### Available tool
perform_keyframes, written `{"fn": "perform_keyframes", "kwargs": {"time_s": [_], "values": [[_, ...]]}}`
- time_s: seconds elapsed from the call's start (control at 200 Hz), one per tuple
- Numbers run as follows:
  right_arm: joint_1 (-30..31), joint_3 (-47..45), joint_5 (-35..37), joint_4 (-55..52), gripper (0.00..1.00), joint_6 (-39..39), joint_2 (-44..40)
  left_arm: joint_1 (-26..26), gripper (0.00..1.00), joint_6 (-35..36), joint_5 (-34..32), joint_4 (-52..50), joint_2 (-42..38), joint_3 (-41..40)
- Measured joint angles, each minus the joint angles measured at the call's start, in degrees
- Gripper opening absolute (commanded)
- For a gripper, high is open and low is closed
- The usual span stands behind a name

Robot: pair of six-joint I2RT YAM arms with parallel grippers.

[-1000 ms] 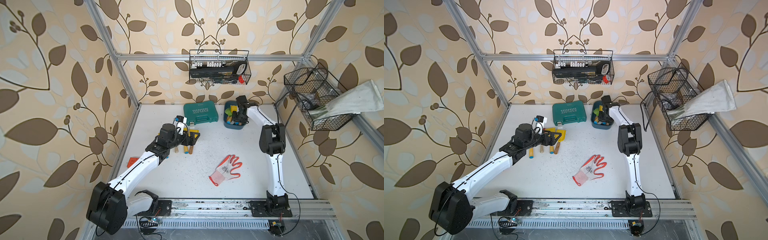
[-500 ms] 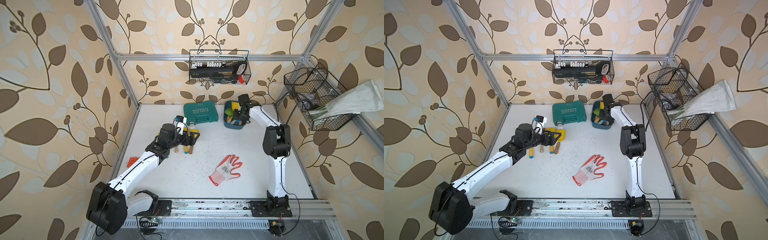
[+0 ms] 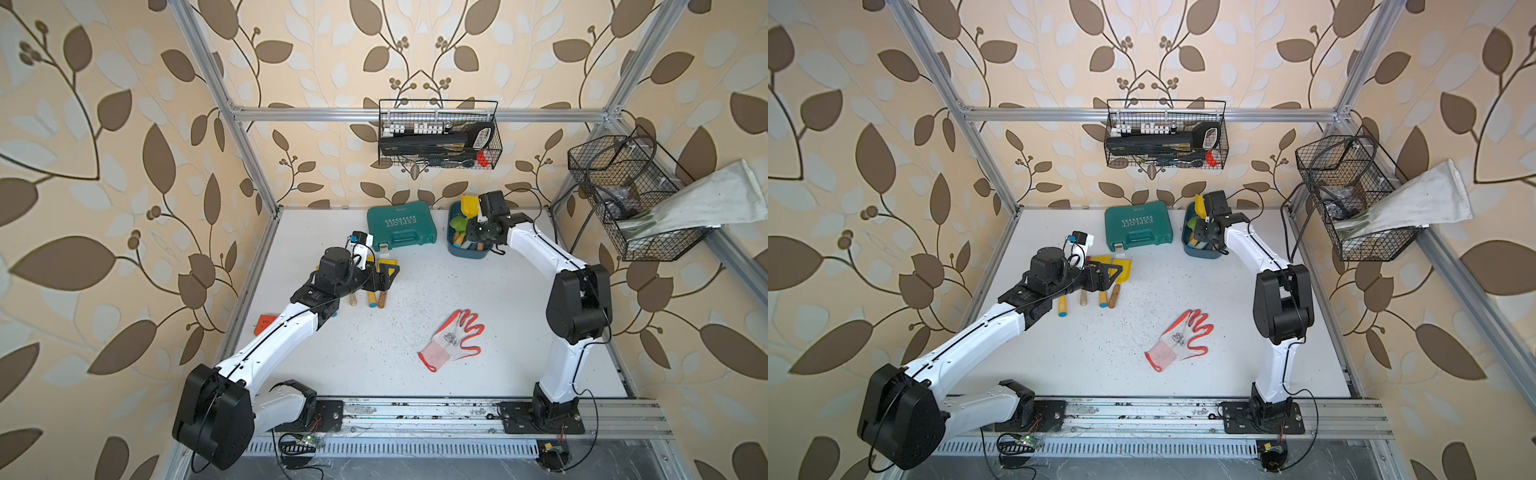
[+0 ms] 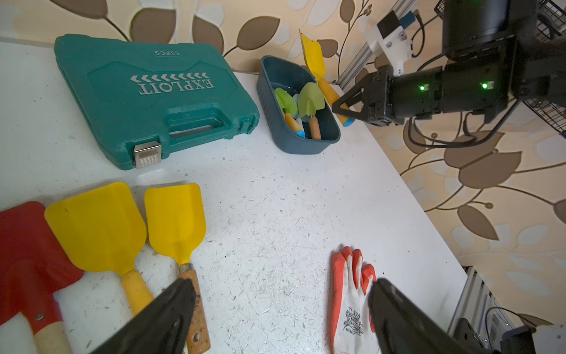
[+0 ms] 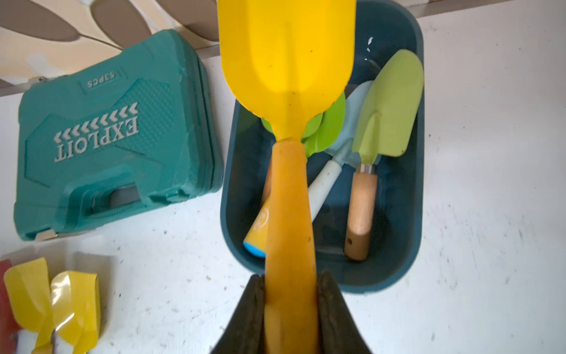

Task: Take the shovel out of the storage box
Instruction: Pick up the shovel from the storage box.

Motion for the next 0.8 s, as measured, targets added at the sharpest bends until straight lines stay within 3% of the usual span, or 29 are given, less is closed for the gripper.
{"fn": "perform_keyframes", "kwargs": {"time_s": [0.515, 0.8], "values": [[12.4, -22.5, -2.7, 8.1, 0.14, 3.9, -27.1, 0.0, 0.93, -2.8, 2.9, 1.7, -1.1, 0.0], [15.2, -36.9, -6.2, 16.2, 0.14, 5.9, -37.7, -0.2, 0.92, -6.0, 6.3, 6.6, 0.5, -0.2]]}}
